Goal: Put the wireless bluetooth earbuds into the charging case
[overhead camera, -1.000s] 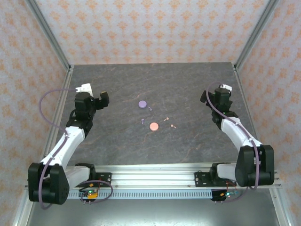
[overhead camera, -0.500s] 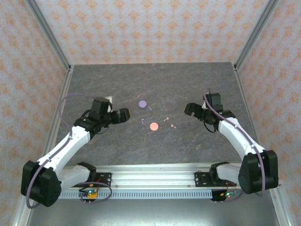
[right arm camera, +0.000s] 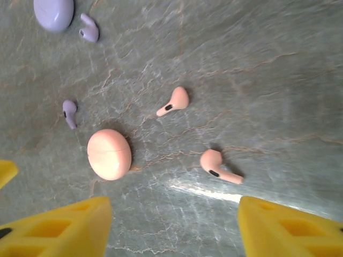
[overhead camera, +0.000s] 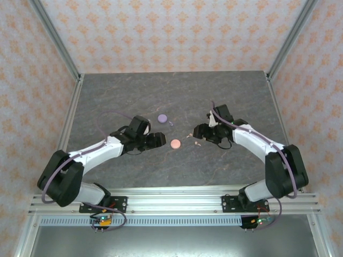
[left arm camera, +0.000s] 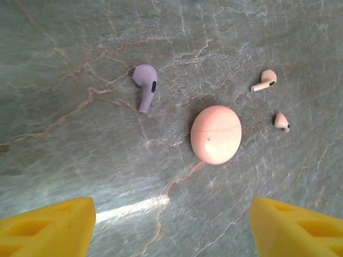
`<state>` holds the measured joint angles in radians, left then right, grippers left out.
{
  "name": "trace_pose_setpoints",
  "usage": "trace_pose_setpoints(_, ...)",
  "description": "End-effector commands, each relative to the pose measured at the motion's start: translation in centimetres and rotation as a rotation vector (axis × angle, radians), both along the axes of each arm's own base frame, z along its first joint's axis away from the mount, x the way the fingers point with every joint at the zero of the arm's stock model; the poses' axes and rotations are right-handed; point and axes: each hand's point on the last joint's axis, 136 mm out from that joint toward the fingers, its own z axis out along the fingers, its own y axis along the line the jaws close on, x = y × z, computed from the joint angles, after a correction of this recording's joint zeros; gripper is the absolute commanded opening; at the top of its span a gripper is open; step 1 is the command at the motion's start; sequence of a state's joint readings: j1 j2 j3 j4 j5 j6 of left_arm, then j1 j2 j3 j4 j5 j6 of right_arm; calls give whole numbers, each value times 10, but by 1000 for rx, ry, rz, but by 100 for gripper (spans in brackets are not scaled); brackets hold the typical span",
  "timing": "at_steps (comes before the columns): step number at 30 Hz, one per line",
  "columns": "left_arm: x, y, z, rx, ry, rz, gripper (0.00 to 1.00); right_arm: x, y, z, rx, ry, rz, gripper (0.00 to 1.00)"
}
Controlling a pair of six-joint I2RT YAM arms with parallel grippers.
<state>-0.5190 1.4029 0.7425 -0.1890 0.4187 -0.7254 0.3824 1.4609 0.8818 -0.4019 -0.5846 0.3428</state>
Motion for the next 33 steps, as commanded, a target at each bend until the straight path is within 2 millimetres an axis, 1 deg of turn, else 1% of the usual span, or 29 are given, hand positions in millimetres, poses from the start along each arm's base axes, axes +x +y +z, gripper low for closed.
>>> trace_pose_setpoints(1, 6, -19, 1, -84, 0, 20, 73, 4, 28, 11, 100, 6, 46, 57)
trace_pose_setpoints(3, 7, -24, -4, -100, 11, 24, 70, 6, 35, 9, 122, 13, 53, 50)
trace_pose_setpoints(10, 9, -38, -20, -143, 57, 39, 59, 9, 54, -4, 199, 71, 68, 35)
trace_pose_setpoints(17, 11, -44, -31, -169, 74, 61, 52, 11, 72, -18, 189, 106, 94, 34)
trace_pose_setpoints(23, 15, -47, -37, -191, 82, 74, 50, 15, 84, -31, 192, 129, 79, 31)
trace_pose_setpoints(27, 15, -49, -40, -205, 86, 78, 49, 14, 86, -40, 173, 147, 81, 30)
trace_pose_setpoints(33, 14, -52, -44, -215, 98, 68, 49, 12, 87, -44, 177, 160, 83, 29)
